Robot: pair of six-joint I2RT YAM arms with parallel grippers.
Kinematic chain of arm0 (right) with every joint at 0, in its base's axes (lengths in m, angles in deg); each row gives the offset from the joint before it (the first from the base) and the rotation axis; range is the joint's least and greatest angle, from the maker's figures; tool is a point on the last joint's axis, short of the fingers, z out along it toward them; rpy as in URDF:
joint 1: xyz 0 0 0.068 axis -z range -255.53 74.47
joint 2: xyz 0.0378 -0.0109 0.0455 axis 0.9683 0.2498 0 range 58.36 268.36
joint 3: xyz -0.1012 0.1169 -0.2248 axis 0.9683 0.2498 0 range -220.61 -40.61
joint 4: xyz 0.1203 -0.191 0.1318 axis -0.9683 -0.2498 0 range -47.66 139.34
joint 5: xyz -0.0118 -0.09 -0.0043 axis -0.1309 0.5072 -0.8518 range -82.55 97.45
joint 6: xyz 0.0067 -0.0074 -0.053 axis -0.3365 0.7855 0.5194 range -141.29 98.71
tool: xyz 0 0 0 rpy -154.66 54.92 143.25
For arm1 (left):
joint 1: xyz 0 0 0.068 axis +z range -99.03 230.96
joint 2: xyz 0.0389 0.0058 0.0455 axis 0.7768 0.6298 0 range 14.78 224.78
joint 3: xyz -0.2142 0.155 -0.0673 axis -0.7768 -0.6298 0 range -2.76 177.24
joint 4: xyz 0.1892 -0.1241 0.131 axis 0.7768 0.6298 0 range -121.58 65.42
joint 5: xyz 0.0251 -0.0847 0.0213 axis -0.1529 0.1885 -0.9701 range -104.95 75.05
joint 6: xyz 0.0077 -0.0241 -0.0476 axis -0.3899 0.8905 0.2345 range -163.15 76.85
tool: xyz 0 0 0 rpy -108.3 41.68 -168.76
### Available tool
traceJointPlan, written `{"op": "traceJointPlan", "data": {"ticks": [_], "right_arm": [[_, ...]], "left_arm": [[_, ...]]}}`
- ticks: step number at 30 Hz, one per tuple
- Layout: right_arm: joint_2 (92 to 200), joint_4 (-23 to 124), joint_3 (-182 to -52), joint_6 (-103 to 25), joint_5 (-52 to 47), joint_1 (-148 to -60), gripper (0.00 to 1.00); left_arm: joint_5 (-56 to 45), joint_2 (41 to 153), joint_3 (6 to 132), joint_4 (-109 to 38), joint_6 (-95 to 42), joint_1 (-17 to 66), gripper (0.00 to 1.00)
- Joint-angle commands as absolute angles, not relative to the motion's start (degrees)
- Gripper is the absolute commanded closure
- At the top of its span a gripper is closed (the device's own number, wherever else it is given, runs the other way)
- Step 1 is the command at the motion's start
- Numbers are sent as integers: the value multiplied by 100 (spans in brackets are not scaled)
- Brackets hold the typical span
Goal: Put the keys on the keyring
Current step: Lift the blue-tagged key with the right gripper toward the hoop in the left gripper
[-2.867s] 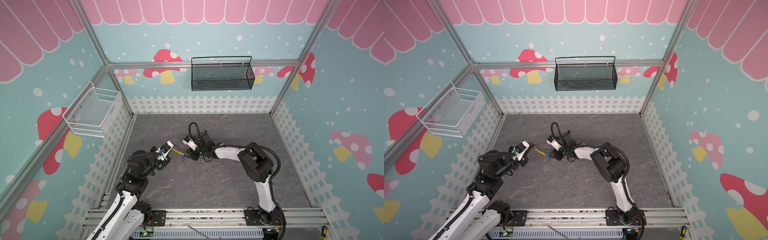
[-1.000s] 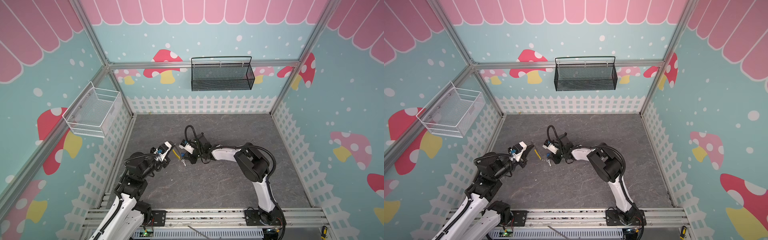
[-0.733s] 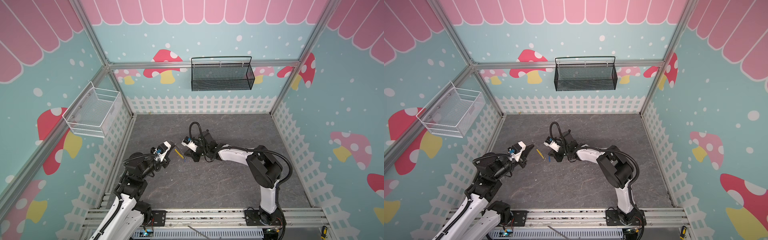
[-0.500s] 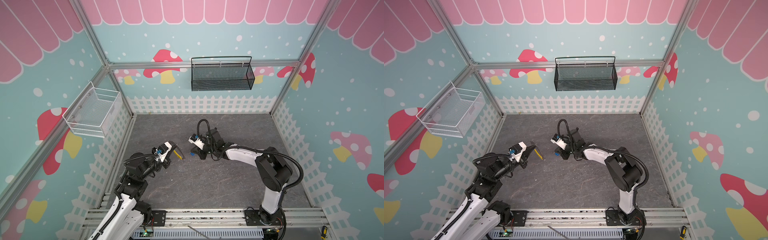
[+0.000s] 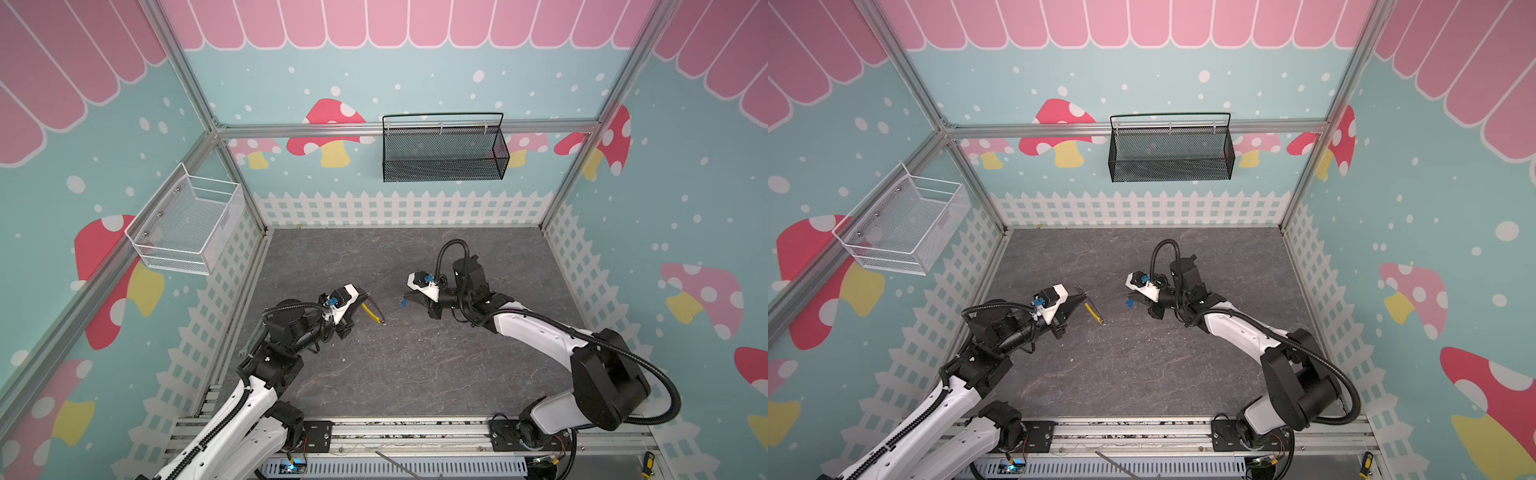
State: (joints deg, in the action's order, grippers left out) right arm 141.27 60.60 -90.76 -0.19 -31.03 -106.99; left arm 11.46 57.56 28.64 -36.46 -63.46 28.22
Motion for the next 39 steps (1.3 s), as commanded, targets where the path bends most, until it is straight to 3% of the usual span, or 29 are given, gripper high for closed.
{"op": "traceJointPlan", "data": {"ticks": [1, 12, 29, 39], "right_arm": [[13670, 6697, -8617, 634, -3451, -10639, 100], [12298, 7747, -7522, 1666, -3035, -10612, 100], [11830, 7364, -7488, 2786, -2862, -10626, 100], [11851, 7195, -7656, 3363, -2242, -10919, 100]], "left_arm": [[1203, 5816, 3125, -3614, -6353, 2594, 100], [1282, 6316, 3358, -3475, -6388, 2076, 100], [1350, 7169, 3816, -3486, -6329, 1433, 100], [1325, 7524, 4061, -3468, -6120, 1247, 100]]}}
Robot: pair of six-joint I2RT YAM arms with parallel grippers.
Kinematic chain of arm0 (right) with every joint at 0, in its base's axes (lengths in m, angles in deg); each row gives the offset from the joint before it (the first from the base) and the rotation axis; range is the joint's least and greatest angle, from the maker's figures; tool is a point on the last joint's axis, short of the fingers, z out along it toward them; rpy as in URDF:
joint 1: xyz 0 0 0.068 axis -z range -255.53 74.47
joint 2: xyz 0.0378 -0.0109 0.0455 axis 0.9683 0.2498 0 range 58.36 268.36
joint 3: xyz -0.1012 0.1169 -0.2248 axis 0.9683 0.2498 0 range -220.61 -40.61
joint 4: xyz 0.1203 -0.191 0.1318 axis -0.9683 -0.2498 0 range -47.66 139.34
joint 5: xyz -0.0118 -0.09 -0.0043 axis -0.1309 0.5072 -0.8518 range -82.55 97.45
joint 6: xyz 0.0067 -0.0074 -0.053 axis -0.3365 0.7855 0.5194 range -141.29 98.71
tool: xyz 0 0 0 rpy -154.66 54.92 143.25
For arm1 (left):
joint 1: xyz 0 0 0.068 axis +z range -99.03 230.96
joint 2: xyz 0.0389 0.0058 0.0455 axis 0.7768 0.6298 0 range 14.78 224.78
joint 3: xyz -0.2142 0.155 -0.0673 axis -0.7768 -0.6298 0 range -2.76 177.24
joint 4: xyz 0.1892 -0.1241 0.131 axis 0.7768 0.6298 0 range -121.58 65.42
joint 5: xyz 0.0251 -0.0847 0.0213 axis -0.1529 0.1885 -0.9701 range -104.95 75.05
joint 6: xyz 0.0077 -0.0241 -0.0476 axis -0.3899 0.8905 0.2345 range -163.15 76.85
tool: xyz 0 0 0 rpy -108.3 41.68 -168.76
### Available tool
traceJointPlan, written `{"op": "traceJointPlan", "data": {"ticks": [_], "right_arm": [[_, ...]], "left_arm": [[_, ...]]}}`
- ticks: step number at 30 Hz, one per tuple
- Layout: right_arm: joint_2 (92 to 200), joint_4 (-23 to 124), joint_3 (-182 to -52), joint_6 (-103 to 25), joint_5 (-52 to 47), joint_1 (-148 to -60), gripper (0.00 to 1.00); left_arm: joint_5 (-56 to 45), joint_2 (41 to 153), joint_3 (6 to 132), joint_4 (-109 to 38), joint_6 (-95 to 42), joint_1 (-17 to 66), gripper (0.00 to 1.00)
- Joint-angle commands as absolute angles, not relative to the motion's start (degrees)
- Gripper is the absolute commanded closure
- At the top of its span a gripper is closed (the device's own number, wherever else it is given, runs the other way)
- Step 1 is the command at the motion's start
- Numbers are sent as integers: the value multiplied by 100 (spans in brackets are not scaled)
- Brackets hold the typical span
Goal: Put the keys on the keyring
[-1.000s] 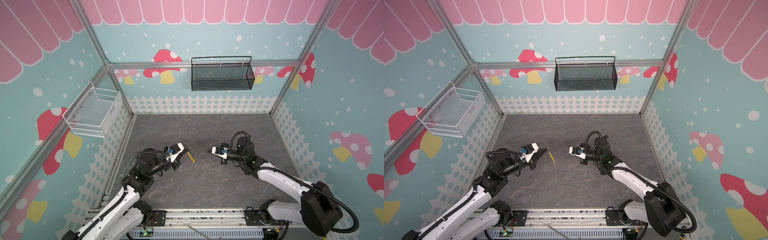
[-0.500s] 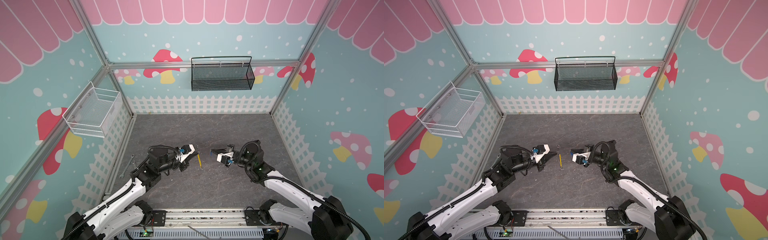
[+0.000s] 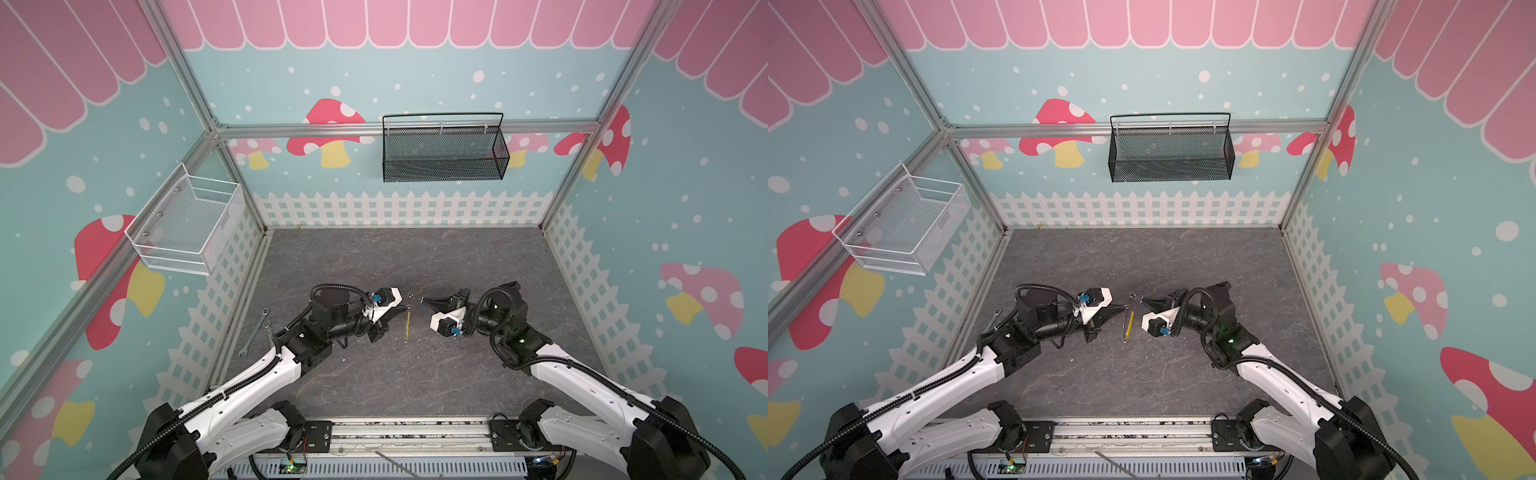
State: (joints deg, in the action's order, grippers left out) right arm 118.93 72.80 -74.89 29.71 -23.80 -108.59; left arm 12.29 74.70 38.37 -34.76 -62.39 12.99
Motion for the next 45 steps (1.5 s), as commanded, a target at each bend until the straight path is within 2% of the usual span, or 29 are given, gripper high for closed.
{"op": "traceJointPlan", "data": {"ticks": [1, 25, 45], "right_arm": [[11835, 7184, -7664, 3394, -2226, -10927, 100], [11784, 6046, -8148, 4169, -3077, -10929, 100], [11690, 5566, -8209, 4691, -3083, -10937, 100]], "left_arm": [[1335, 7540, 4079, -3451, -6119, 1239, 100], [1614, 7814, 4460, -2677, -6511, 1141, 100], [1739, 8076, 4798, -2118, -6802, 1136, 100]]}}
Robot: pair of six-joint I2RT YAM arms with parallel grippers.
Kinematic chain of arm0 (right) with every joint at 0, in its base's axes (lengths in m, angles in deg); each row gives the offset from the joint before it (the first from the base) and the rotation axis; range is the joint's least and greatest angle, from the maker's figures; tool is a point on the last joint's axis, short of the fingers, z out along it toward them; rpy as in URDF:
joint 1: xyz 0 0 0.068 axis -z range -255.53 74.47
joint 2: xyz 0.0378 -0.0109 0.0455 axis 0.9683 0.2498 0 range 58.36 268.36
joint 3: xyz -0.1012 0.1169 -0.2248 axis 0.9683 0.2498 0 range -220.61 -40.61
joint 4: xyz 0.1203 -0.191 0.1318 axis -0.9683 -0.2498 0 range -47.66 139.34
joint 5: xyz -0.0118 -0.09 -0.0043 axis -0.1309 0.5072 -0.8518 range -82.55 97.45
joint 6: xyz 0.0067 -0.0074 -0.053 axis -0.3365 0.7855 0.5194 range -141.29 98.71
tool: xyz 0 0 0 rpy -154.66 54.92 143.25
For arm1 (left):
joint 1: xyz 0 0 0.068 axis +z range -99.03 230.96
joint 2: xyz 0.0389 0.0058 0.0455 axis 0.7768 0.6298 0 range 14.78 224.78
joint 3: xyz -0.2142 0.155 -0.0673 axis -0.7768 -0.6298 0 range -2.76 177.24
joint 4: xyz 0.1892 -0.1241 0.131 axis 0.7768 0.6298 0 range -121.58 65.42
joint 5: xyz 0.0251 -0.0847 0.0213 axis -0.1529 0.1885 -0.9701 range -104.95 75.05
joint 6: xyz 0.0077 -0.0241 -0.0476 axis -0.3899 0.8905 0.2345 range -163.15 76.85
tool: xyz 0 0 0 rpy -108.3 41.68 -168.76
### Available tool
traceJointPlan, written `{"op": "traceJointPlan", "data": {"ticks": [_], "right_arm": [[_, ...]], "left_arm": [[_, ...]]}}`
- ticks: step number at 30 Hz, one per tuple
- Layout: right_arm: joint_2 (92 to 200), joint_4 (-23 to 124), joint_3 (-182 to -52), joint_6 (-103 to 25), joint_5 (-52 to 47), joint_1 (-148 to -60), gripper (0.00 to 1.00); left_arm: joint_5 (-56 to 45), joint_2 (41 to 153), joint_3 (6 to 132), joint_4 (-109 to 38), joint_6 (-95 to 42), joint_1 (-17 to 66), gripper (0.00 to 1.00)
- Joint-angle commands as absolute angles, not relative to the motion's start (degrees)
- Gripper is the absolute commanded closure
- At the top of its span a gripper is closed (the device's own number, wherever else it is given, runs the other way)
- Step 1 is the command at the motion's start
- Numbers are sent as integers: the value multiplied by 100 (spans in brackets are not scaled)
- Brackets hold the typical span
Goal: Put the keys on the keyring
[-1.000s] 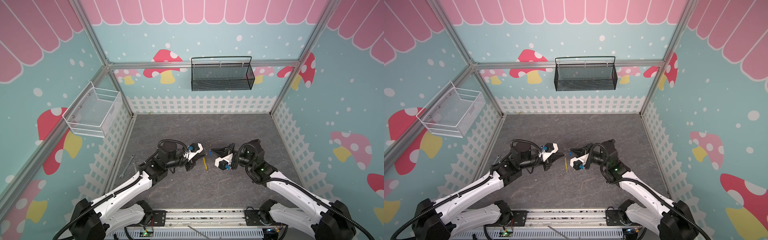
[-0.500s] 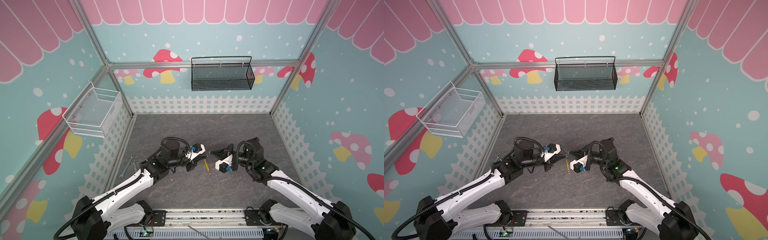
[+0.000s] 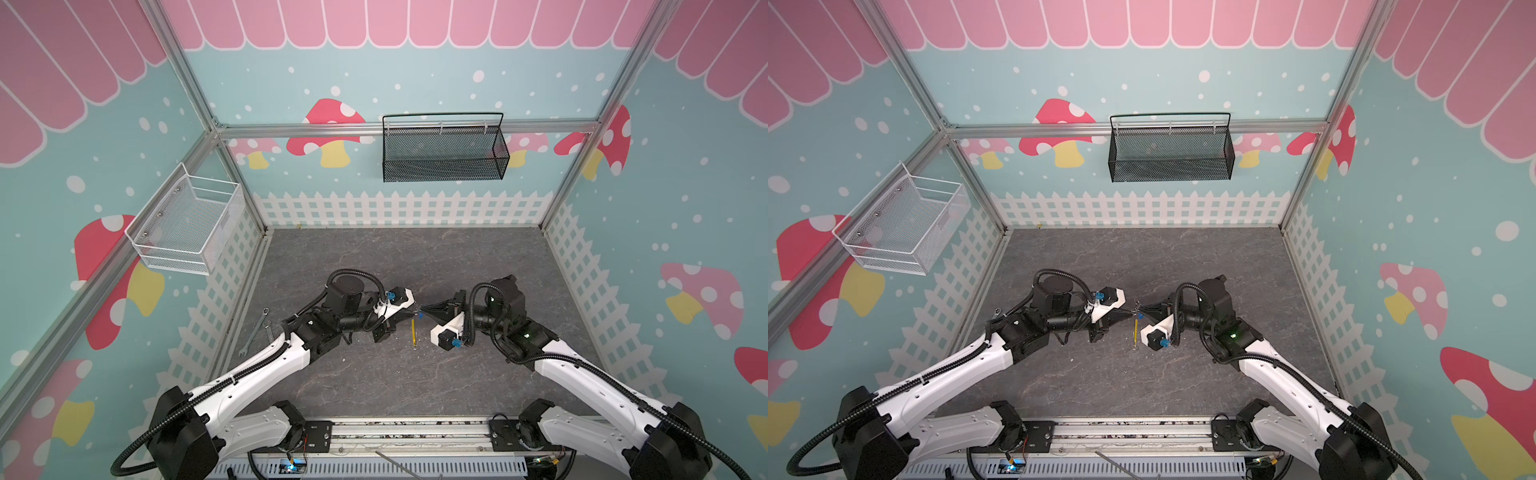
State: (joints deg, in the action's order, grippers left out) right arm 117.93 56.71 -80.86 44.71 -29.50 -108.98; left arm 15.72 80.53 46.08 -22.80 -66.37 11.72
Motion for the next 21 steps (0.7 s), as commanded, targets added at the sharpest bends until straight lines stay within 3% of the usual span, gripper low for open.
{"op": "traceJointPlan", "data": {"ticks": [1, 21], "right_arm": [[11681, 5566, -8202, 4691, -3055, -10938, 100], [11548, 5546, -8097, 4850, -2800, -10895, 100]], "left_arm": [[1739, 8070, 4804, -2105, -6807, 1138, 100], [2032, 8241, 5117, -1655, -6732, 1251, 100]]}}
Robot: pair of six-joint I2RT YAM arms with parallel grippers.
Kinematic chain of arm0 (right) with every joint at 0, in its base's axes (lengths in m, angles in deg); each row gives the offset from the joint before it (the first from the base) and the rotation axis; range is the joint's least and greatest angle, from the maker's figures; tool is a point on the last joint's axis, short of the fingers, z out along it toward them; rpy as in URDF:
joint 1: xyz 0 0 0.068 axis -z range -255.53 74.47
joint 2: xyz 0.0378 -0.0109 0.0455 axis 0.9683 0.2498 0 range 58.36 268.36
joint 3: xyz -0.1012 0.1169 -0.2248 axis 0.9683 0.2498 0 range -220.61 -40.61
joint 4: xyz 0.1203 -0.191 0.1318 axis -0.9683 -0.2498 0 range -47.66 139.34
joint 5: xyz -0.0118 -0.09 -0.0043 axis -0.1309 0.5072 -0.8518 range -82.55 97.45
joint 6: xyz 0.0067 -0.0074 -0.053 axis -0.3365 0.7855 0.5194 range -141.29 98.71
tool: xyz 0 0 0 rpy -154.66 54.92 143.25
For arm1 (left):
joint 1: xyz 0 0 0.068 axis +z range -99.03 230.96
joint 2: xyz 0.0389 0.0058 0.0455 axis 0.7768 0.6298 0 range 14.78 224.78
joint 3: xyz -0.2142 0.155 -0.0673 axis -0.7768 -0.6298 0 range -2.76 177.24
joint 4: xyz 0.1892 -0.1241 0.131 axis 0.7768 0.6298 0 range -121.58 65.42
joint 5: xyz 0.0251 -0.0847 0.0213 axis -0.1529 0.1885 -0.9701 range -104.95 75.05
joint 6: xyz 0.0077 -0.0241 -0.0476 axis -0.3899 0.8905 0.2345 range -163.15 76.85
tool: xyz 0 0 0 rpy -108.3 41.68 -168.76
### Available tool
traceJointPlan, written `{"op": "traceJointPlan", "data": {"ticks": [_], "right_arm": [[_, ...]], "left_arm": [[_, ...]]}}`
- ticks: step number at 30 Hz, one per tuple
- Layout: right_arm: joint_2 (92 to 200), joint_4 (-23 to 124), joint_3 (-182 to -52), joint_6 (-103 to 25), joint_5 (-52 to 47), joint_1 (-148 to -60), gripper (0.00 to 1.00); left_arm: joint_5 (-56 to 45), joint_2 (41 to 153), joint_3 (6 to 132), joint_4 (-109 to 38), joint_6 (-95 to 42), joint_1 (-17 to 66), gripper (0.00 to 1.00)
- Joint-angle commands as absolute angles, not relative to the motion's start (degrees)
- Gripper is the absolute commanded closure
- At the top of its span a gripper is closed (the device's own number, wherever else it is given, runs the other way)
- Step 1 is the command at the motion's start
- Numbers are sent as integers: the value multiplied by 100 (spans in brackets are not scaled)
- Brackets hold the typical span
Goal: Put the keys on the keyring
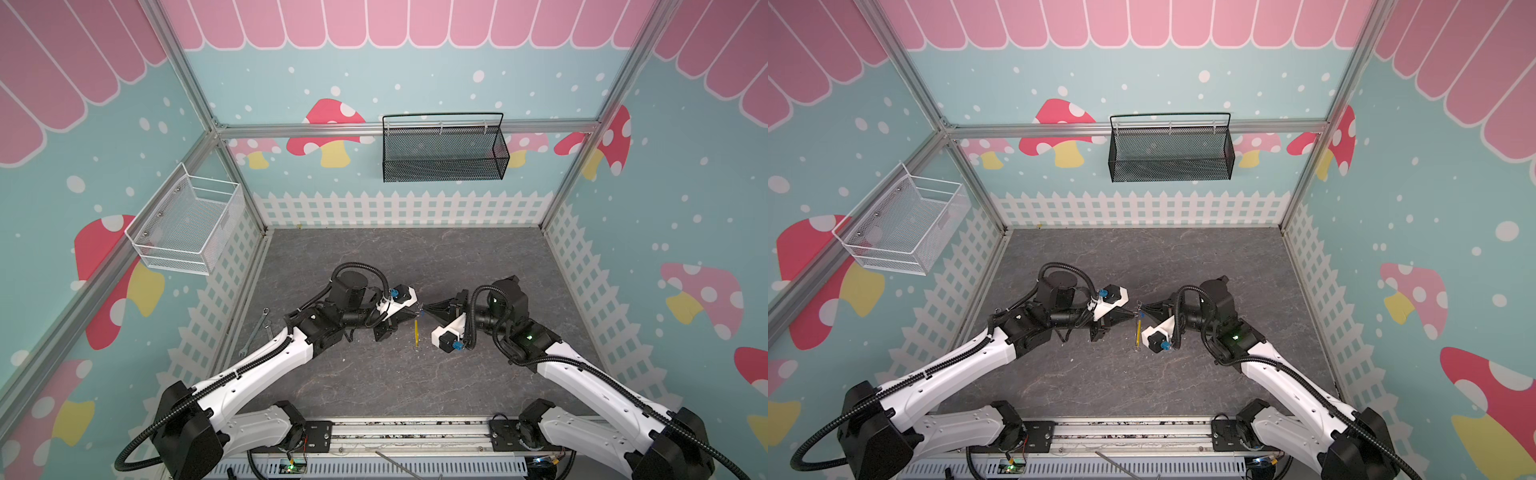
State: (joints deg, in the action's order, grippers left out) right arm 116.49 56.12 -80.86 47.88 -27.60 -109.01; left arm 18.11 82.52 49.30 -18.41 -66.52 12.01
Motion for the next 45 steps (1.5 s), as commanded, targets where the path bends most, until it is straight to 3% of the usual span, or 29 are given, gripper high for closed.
{"op": "traceJointPlan", "data": {"ticks": [1, 9, 19, 45], "right_arm": [[11572, 5570, -8080, 4716, -2868, -10856, 100], [11877, 6952, -7615, 2531, -4261, -10417, 100], [12452, 8084, -7573, 736, -5529, -10260, 100], [12590, 8168, -7850, 472, -6050, -10224, 100]], "left_arm": [[2035, 8207, 5105, -1646, -6721, 1272, 100], [1812, 7755, 5053, -1164, -6970, 1428, 100], [1743, 7480, 5068, -865, -7118, 1543, 100], [2334, 7823, 5323, -788, -7035, 1352, 100]]}}
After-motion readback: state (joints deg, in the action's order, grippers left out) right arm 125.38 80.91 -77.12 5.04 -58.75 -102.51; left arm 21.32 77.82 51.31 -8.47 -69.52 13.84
